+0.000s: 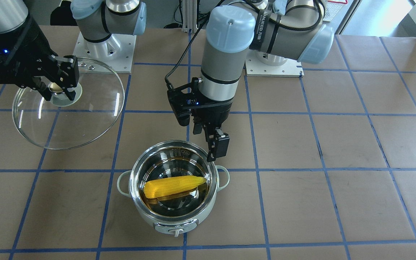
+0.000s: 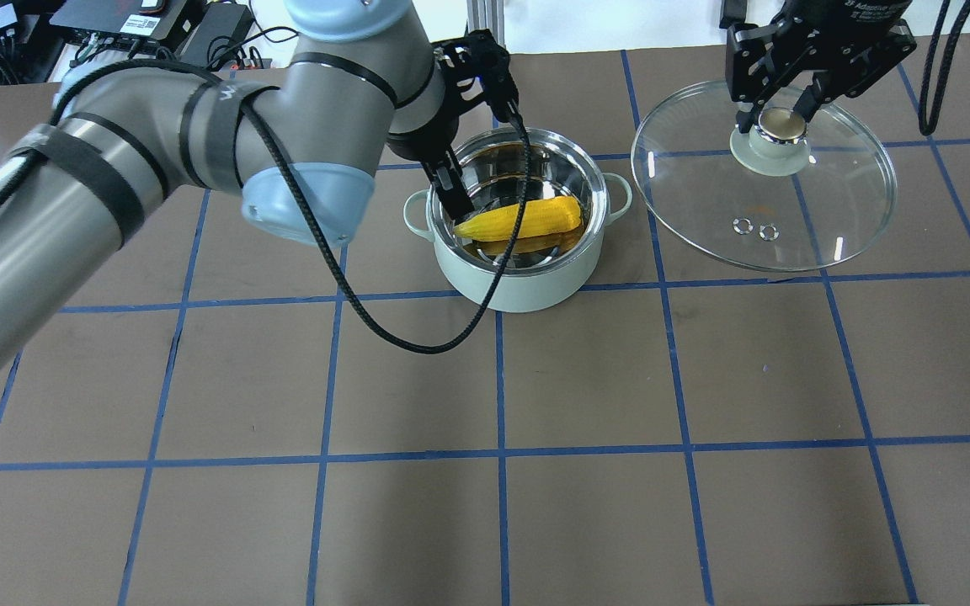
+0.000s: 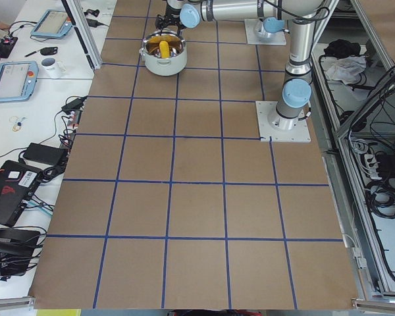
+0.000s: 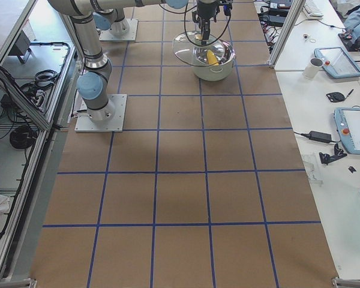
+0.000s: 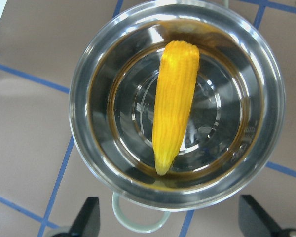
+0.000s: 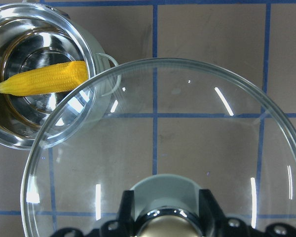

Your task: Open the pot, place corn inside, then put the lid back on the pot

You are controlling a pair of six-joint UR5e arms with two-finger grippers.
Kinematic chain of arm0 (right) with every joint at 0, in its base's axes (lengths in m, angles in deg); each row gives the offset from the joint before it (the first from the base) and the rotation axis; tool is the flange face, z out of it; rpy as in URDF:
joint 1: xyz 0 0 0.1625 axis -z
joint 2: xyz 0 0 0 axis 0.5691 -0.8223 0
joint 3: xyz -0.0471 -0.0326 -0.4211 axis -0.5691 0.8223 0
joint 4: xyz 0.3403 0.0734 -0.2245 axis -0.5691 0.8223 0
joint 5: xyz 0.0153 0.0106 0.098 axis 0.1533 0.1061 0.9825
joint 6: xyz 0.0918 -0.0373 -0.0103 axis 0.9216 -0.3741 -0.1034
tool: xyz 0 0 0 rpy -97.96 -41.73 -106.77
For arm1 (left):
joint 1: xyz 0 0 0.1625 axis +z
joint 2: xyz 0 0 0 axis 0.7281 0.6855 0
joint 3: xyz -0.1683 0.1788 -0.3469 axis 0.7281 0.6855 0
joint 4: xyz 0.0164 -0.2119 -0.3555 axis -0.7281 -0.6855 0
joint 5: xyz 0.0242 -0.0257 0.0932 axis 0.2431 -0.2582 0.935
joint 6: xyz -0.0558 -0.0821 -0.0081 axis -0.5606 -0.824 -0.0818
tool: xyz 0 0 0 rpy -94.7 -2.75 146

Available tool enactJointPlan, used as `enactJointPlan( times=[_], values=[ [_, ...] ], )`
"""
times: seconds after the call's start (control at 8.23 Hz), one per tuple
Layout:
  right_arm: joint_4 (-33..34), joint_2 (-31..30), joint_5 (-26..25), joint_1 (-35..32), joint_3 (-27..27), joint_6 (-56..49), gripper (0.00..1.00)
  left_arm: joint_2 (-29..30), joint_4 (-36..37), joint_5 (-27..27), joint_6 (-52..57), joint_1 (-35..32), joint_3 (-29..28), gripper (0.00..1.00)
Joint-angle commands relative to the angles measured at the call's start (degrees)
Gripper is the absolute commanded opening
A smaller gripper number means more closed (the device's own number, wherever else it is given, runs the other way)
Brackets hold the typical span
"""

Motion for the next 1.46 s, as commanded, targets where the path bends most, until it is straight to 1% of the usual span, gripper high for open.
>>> enactJointPlan(
  times=[0.0,0.24,0.36,0.73,0.97,1.09,1.22,1.34],
  values=[
    [5.9,3.1,-0.3,-4.0,-0.1,4.1,0.26,-4.6,-8.2,-1.7,-2.1,5.1,0.1,1.0],
    [13.7,8.6,-1.0,-11.2,0.0,11.1,0.26,-4.7,-9.3,-4.7,-12.7,11.8,0.1,1.0],
    [17.1,11.3,-0.9,-13.7,0.2,14.5,0.26,-5.0,-9.6,-4.0,-15.3,13.5,0.0,1.0],
    [22.4,16.7,-1.2,-19.7,0.3,20.2,0.26,-9.5,-17.8,-3.9,-34.5,19.2,0.2,1.0],
    [24.4,18.9,-1.6,-21.2,0.7,21.9,0.26,-11.7,-21.2,-3.8,-44.0,19.5,0.3,1.0],
    [26.2,20.3,-1.6,-21.2,0.7,21.7,0.26,-12.1,-22.5,-3.6,-44.3,19.5,0.4,1.0],
    [27.3,21.4,-2.0,-21.2,0.7,21.7,0.26,-12.5,-24.9,-1.4,-44.9,19.4,0.3,1.0],
    [27.5,21.6,-2.0,-21.2,0.7,21.8,0.26,-13.1,-25.3,1.0,-44.9,19.4,0.3,1.0]
  ],
)
